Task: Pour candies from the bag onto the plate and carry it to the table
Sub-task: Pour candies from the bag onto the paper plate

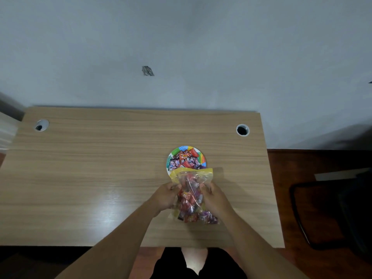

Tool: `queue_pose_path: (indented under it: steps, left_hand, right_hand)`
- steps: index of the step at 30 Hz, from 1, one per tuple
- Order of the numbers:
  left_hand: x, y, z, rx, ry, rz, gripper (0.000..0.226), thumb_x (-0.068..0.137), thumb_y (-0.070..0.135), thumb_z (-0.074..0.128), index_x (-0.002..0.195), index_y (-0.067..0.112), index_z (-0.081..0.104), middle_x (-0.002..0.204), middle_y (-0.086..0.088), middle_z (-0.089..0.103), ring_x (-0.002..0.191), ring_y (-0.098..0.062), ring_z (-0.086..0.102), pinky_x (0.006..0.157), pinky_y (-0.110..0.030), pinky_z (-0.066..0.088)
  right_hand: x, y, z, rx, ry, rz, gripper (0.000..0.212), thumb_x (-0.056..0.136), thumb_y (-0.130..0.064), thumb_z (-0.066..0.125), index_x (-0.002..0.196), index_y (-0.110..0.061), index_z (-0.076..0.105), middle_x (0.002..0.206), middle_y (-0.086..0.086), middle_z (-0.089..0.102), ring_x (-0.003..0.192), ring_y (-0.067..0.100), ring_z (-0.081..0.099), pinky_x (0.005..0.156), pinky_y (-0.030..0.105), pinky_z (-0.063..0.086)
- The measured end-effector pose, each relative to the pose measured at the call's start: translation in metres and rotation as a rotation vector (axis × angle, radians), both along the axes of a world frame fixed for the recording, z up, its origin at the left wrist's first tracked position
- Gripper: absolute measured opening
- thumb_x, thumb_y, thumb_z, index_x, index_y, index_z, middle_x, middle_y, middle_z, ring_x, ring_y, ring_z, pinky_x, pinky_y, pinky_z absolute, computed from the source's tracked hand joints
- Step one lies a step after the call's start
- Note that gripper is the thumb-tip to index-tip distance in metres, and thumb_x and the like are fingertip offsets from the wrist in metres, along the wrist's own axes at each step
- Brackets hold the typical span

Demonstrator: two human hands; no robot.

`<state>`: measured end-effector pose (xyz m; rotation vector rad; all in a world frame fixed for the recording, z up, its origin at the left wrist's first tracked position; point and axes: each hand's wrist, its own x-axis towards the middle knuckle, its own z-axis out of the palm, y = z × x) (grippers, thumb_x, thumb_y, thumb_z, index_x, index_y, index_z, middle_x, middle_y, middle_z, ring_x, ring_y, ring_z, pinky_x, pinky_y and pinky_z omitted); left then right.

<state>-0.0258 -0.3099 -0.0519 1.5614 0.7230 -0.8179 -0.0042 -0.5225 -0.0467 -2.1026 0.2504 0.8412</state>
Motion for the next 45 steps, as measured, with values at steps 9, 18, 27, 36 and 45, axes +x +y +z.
queue_pose_path:
  steps: [9, 18, 27, 36, 45]
  left_hand:
    - [-0.002, -0.002, 0.015, -0.026, -0.017, 0.029, 0.04, 0.106, 0.043, 0.06, 0.133, 0.015, 0.07, 0.124, -0.009, 0.072, 0.111, -0.032, 0.073, 0.09, -0.05, 0.066]
    - [-0.003, 0.001, 0.021, -0.093, -0.056, 0.09, 0.034, 0.101, 0.037, 0.071, 0.125, 0.013, 0.074, 0.117, -0.013, 0.078, 0.092, -0.02, 0.074, 0.071, -0.033, 0.069]
    - [-0.003, 0.004, 0.003, 0.06, -0.03, 0.126, 0.046, 0.077, 0.054, 0.087, 0.103, 0.017, 0.082, 0.104, -0.018, 0.081, 0.08, -0.027, 0.072, 0.078, -0.055, 0.066]
    - [-0.003, 0.003, 0.016, -0.019, -0.056, 0.197, 0.032, 0.095, 0.033, 0.079, 0.114, 0.007, 0.077, 0.114, -0.017, 0.079, 0.095, -0.025, 0.074, 0.089, -0.053, 0.065]
    - [-0.005, 0.003, 0.017, -0.115, -0.034, 0.224, 0.041, 0.092, 0.038, 0.082, 0.123, 0.014, 0.069, 0.114, -0.013, 0.083, 0.1, -0.03, 0.08, 0.087, -0.044, 0.065]
  right_hand:
    - [-0.005, -0.005, 0.009, 0.042, 0.009, -0.045, 0.04, 0.111, -0.05, 0.044, 0.134, -0.026, 0.066, 0.126, -0.006, 0.07, 0.117, 0.017, 0.066, 0.101, 0.038, 0.053]
    - [-0.004, -0.002, 0.014, 0.067, 0.035, -0.087, 0.036, 0.111, -0.049, 0.044, 0.129, -0.028, 0.067, 0.124, -0.007, 0.07, 0.114, 0.016, 0.067, 0.09, 0.033, 0.049]
    - [-0.006, 0.004, 0.011, 0.093, 0.082, -0.069, 0.042, 0.111, -0.044, 0.049, 0.144, -0.022, 0.062, 0.134, -0.004, 0.067, 0.12, 0.017, 0.063, 0.102, 0.035, 0.049]
    - [-0.003, 0.002, 0.014, 0.082, 0.085, -0.105, 0.017, 0.109, -0.038, 0.055, 0.108, -0.025, 0.066, 0.106, -0.003, 0.071, 0.101, 0.018, 0.068, 0.086, 0.032, 0.051]
    - [-0.003, 0.002, 0.014, 0.067, 0.09, -0.108, 0.026, 0.108, -0.04, 0.055, 0.105, -0.017, 0.067, 0.096, -0.003, 0.068, 0.093, 0.018, 0.065, 0.076, 0.03, 0.048]
